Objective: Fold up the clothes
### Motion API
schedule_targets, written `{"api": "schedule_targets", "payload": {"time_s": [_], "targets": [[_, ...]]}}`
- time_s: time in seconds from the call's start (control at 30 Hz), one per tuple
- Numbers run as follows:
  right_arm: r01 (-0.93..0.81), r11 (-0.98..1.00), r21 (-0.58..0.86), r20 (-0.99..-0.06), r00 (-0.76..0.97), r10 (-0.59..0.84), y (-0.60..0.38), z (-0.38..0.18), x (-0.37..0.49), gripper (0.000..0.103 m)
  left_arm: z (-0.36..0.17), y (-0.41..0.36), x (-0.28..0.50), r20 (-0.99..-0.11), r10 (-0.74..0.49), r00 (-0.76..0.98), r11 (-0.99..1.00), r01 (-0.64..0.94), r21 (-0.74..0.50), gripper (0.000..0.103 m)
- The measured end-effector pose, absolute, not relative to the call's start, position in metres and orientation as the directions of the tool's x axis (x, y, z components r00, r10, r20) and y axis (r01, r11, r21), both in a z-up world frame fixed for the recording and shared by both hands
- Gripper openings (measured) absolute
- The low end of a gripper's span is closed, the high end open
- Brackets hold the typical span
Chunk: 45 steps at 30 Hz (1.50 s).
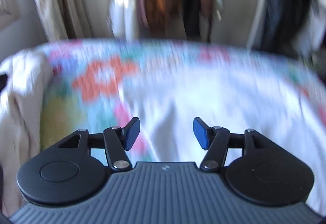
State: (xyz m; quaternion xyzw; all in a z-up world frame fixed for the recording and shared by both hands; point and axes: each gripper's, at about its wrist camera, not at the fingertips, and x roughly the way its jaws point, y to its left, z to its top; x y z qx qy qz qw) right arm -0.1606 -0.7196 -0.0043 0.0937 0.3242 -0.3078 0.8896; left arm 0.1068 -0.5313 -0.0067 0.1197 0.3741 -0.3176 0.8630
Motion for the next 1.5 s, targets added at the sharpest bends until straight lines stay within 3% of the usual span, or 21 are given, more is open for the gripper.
{"api": "schedule_targets", "payload": {"time_s": [0.23,0.43,0.53,0.63,0.83,0.97,1.03,1.2,1.23,1.3,1.33,1.4,1.43,1.47,1.5], "targets": [[0.617,0.78,0.107,-0.727,0.584,-0.361,-0.671,-0.037,-0.249,0.065,-0.053,-0.467,0.009,-0.831,-0.444,0.335,0.695,0.714,-0.083,0.06],[0.549,0.817,0.176,-0.717,0.64,-0.276,-0.622,-0.051,-0.276,0.065,-0.016,-0.444,-0.046,-0.775,-0.56,0.291,0.608,0.78,-0.146,0.06],[0.451,0.875,0.175,-0.705,0.678,-0.208,-0.592,-0.042,-0.275,0.065,-0.017,-0.431,-0.059,-0.796,-0.547,0.259,0.629,0.754,-0.187,0.06],[0.341,0.928,0.151,-0.697,0.703,-0.145,-0.563,-0.036,-0.272,0.065,-0.029,-0.413,-0.071,-0.832,-0.515,0.205,0.651,0.725,-0.224,0.06],[0.135,0.991,-0.002,-0.73,0.677,-0.094,-0.51,-0.04,-0.263,0.066,-0.041,-0.385,-0.071,-0.883,-0.392,0.257,0.71,0.695,-0.113,0.062],[0.049,0.99,-0.13,-0.745,0.654,-0.13,-0.486,-0.053,-0.257,0.073,-0.034,-0.361,-0.053,-0.87,-0.348,0.349,0.788,0.612,-0.07,0.083],[0.015,0.985,-0.171,-0.762,0.632,-0.142,-0.478,-0.062,-0.251,0.075,-0.04,-0.352,-0.04,-0.897,-0.299,0.326,0.8,0.598,-0.05,0.084],[-0.013,0.973,-0.232,-0.77,0.613,-0.176,-0.466,-0.077,-0.236,0.075,-0.073,-0.345,-0.034,-0.945,-0.293,0.143,0.792,0.591,-0.157,0.085],[-0.005,0.968,-0.251,-0.766,0.613,-0.195,-0.465,-0.08,-0.233,0.075,-0.081,-0.345,-0.035,-0.949,-0.299,0.097,0.784,0.593,-0.186,0.09],[0.018,0.96,-0.28,-0.76,0.606,-0.233,-0.467,-0.086,-0.226,0.075,-0.088,-0.344,-0.039,-0.944,-0.31,0.115,0.802,0.565,-0.195,0.091],[0.031,0.957,-0.289,-0.759,0.602,-0.249,-0.47,-0.091,-0.223,0.075,-0.087,-0.341,-0.038,-0.936,-0.326,0.134,0.81,0.55,-0.203,0.089],[0.075,0.957,-0.281,-0.76,0.591,-0.27,-0.481,-0.095,-0.219,0.075,-0.083,-0.336,-0.035,-0.919,-0.356,0.172,0.823,0.523,-0.221,0.054],[0.1,0.956,-0.274,-0.761,0.586,-0.279,-0.487,-0.097,-0.217,0.075,-0.079,-0.332,-0.033,-0.908,-0.381,0.177,0.822,0.515,-0.245,0.025],[0.128,0.957,-0.259,-0.76,0.584,-0.284,-0.493,-0.097,-0.216,0.075,-0.075,-0.328,-0.031,-0.896,-0.406,0.181,0.819,0.507,-0.269,0.014],[0.156,0.958,-0.239,-0.758,0.587,-0.285,-0.499,-0.095,-0.216,0.075,-0.07,-0.324,-0.03,-0.885,-0.422,0.196,0.823,0.492,-0.284,0.013]]}}
